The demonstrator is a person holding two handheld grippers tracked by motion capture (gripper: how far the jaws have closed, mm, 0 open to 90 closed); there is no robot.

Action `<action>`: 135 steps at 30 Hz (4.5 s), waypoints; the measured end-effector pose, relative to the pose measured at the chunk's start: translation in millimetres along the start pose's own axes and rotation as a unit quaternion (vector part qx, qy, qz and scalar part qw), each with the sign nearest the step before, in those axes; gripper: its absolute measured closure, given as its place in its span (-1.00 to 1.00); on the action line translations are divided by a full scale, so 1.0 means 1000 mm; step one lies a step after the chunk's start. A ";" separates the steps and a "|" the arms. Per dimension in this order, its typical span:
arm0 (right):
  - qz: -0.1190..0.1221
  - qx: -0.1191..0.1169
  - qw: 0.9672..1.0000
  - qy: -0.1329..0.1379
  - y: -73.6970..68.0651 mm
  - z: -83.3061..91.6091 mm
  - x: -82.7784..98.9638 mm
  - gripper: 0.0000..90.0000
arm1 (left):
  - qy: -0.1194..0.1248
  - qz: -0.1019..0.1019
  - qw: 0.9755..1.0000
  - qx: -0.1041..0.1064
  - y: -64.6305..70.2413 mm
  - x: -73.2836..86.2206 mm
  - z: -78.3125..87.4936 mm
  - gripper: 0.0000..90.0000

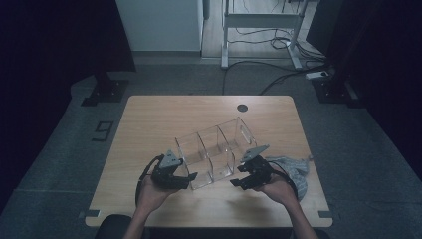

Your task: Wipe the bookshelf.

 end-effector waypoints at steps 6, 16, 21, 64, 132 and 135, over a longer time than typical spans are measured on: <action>-0.024 0.010 1.000 0.003 0.008 0.011 0.013 -0.18 | -0.004 -0.019 1.000 -0.014 0.000 -0.001 0.003 0.03; -0.055 0.026 0.998 0.012 0.023 0.028 0.023 -0.17 | -0.007 -0.002 0.999 -0.044 -0.020 0.000 0.012 0.24; -0.058 0.038 0.997 0.016 0.028 0.035 0.024 -0.16 | -0.003 0.010 0.998 -0.055 -0.031 0.001 0.016 0.33; -0.069 0.097 0.993 0.027 0.065 0.017 0.009 0.39 | -0.031 0.000 0.999 -0.042 -0.068 -0.003 -0.003 0.65; -0.041 0.040 0.996 -0.067 0.005 -0.030 0.077 -0.74 | -0.103 -0.015 0.994 -0.023 -0.051 0.093 -0.013 -1.00; -0.030 0.049 0.996 -0.075 0.006 -0.033 0.081 -0.78 | -0.113 -0.016 0.993 -0.021 -0.050 0.096 -0.016 -1.00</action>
Point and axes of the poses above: each handheld gripper's, and its own axes: z roughly backward along the jaws, x roughly out of its underside, y roughly to its right, the point moved 10 cm from there along -z, roughly forward along the jaws, and after that the axes turned 11 degrees about z, right-handed, at the moved point
